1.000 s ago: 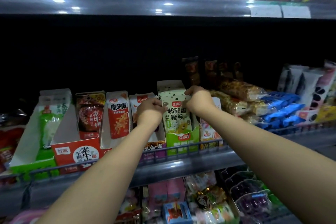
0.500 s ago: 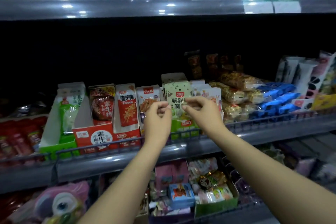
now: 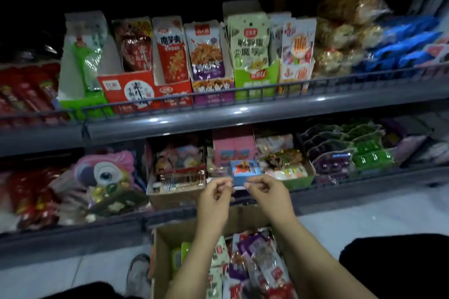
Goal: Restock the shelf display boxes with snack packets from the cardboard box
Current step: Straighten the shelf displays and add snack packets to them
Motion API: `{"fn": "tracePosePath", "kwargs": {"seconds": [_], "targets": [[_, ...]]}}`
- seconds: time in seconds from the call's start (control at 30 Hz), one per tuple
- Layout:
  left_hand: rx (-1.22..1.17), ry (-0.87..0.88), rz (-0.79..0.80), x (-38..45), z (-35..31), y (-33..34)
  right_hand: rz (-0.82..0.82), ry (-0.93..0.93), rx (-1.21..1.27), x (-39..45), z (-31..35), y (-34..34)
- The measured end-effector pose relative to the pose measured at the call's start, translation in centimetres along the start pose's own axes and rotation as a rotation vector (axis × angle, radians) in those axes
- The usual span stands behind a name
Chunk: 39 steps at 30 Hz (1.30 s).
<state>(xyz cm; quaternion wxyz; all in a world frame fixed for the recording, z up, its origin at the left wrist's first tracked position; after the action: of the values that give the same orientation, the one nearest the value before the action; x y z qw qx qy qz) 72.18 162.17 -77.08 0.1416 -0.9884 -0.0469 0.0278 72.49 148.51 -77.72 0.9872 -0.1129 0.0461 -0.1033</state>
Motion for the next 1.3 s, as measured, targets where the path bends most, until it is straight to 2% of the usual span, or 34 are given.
{"fn": "tracePosePath", "kwargs": {"seconds": [0.2, 0.3, 0.53, 0.67, 0.87, 1.0, 1.3], "targets": [[0.153, -0.256, 0.184, -2.0, 9.7, 1.3, 0.069, 0.243, 0.006, -2.8, -9.3, 2.5], [0.211, -0.369, 0.217, -3.1, 14.2, 2.0, 0.091, 0.350, -0.018, -4.0, -13.2, 3.2], [0.329, -0.560, 0.374, -4.4, 20.7, 4.2, 0.151, 0.600, -0.102, -6.3, -21.4, 4.0], [0.380, -0.601, 0.420, -5.0, 23.4, 5.5, 0.198, 0.735, -0.156, -7.0, -24.2, 3.7], [0.450, -0.654, 0.472, -5.9, 25.9, 7.3, 0.161, 0.899, -0.189, -7.8, -26.8, 2.9], [0.477, -0.641, 0.517, -6.3, 26.9, 8.9, 0.241, 0.917, -0.240, -8.1, -27.7, 2.7], [0.596, -0.614, 0.552, -7.1, 28.3, 10.8, 0.281, 0.872, -0.339, -8.5, -29.2, 2.0]]}}
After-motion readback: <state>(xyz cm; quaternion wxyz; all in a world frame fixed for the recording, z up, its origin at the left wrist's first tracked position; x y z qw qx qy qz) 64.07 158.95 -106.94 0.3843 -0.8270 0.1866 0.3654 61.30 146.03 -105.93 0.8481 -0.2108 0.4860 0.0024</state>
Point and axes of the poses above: each hand's wrist, its own x-axis towards the middle knuckle, its own y-axis out of the palm, z = x × y, the point moved 2 cm from there along x, towards the middle knuckle, and after that the axes turned 7 degrees about x, right-handed, at the moved point
